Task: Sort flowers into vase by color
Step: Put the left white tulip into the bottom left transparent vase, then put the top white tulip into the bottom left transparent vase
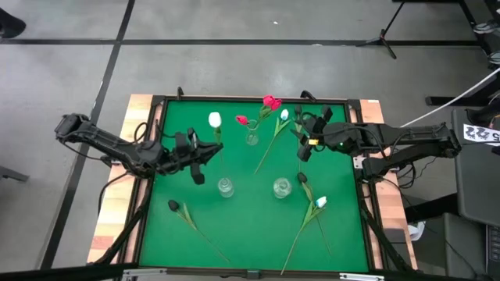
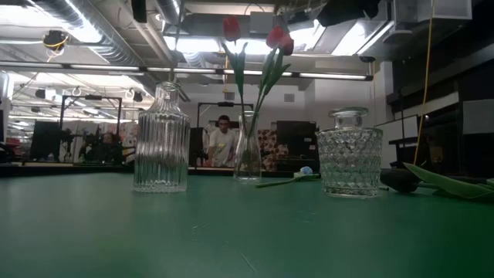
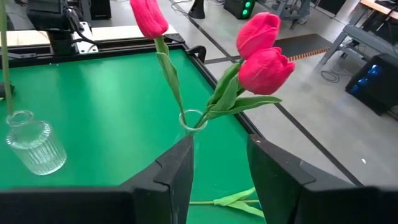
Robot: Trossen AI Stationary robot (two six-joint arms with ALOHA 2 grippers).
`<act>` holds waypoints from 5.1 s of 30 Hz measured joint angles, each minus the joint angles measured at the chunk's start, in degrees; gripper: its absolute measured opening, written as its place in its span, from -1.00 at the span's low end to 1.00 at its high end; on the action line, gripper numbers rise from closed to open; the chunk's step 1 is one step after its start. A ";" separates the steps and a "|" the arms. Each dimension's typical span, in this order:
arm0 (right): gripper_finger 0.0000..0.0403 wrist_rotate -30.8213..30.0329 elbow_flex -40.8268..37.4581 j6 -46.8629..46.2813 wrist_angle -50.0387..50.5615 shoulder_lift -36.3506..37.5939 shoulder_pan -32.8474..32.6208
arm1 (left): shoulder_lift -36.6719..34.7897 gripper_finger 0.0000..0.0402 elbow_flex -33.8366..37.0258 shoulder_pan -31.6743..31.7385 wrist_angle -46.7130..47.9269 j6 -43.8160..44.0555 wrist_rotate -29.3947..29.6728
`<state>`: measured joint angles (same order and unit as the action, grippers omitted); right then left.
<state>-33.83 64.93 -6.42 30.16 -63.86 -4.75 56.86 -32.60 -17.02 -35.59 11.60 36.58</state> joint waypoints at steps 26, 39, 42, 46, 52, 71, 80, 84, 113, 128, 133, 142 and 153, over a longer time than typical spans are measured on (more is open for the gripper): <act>-0.25 0.40 0.00 -0.78 0.06 -0.02 -0.05 | 8.53 -0.94 0.00 -1.75 1.97 -3.22 4.76; -0.25 3.44 0.00 -0.74 1.09 -0.04 -0.05 | 8.62 -0.39 0.00 -2.13 5.31 -2.91 4.72; -0.25 3.44 0.00 -0.74 1.41 -0.04 -0.05 | 8.62 -0.23 0.00 -2.67 5.34 -2.78 4.70; -0.25 3.46 0.00 -0.70 1.56 -0.04 -0.05 | 7.64 -0.06 0.00 -3.63 6.86 -3.13 4.73; -0.25 5.52 0.00 -2.98 3.32 -0.21 -0.05 | 1.88 0.07 0.00 -4.74 14.22 -0.52 8.63; -0.25 10.03 0.02 -28.61 6.91 -23.03 11.29 | -11.05 0.08 0.00 -4.63 33.47 10.58 14.27; -0.25 10.78 0.02 4.15 3.48 -25.24 5.40 | -11.03 0.08 0.00 -4.63 36.72 10.94 14.22; -0.25 22.70 0.02 25.48 4.93 -25.28 7.01 | -11.03 0.08 0.00 -4.07 36.89 10.58 14.20; -0.25 34.95 0.02 74.13 -2.96 -39.27 19.37 | -10.97 0.08 0.00 -0.38 47.49 25.43 14.22; -0.25 32.12 0.11 73.02 -3.29 -43.15 19.64 | -10.97 0.08 0.00 0.31 48.76 28.15 14.20; -0.25 33.41 0.11 72.55 -0.66 -43.01 22.19 | -10.97 0.08 0.01 0.31 48.75 28.64 14.21; -0.25 37.47 -0.09 72.32 3.40 -39.21 29.86 | -10.97 0.08 0.00 0.15 48.94 28.73 14.20; -0.25 35.64 -0.07 75.72 2.08 -36.59 36.15 | -10.97 0.08 0.01 0.17 50.38 30.05 14.18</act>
<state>1.81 64.86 69.30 32.24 -100.44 31.41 45.89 -32.59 -16.84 14.79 41.65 50.76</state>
